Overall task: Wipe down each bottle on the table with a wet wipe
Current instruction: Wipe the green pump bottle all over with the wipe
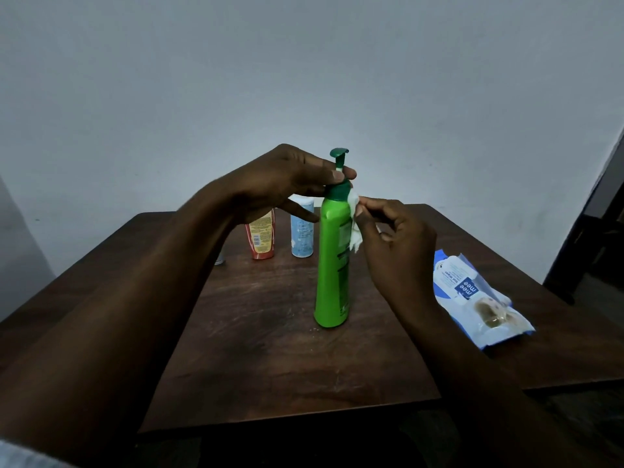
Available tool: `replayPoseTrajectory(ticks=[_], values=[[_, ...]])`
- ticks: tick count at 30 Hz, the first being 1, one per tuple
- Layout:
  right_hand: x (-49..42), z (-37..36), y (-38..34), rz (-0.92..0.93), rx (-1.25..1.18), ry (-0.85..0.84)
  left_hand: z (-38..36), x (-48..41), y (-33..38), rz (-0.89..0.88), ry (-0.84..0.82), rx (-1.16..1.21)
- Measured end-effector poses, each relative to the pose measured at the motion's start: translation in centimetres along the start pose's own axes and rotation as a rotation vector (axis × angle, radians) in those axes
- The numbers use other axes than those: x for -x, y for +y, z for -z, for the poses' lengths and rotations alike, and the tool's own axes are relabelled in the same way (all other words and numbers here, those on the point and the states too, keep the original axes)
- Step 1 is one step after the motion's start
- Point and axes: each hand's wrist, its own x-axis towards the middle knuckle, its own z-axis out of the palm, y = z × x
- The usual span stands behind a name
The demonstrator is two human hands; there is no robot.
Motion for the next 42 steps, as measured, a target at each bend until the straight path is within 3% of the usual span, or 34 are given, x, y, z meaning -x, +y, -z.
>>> replayPoseTrajectory(ticks=[3, 6, 11, 18, 32, 36, 42], values=[[0.4, 0.0, -0.5, -0.015, -0.031, 0.008, 0.2, 0.1, 0.2, -0.004, 0.010, -0.047], [0.6, -0.1, -1.3, 0.089, -0.020, -0.006, 0.5, 0.2, 0.1, -0.008, 0.038, -0.102], [0.3, -0.5, -2.4, 0.279, 0.110, -0.061, 0.8, 0.2, 0.3, -0.008, 0.114, -0.185], [0.1, -1.3, -3.0, 0.336, 0.328, -0.183, 0.1, -0.5, 0.4, -0.062, 0.195, -0.205], [-0.3, 0.9, -1.4, 0.242, 0.136, -0.075, 0.3, -0.6, -1.5, -0.123, 0.338, -0.257], [-0.7, 1.0, -1.3, 0.210, 0.163, -0.094, 1.0, 0.5, -1.3, -0.086, 0.230, -0.229], [-0.8, 0.1, -1.9, -0.025, 0.012, -0.099, 1.0, 2.0, -0.8, -0.094, 0.152, -0.219]])
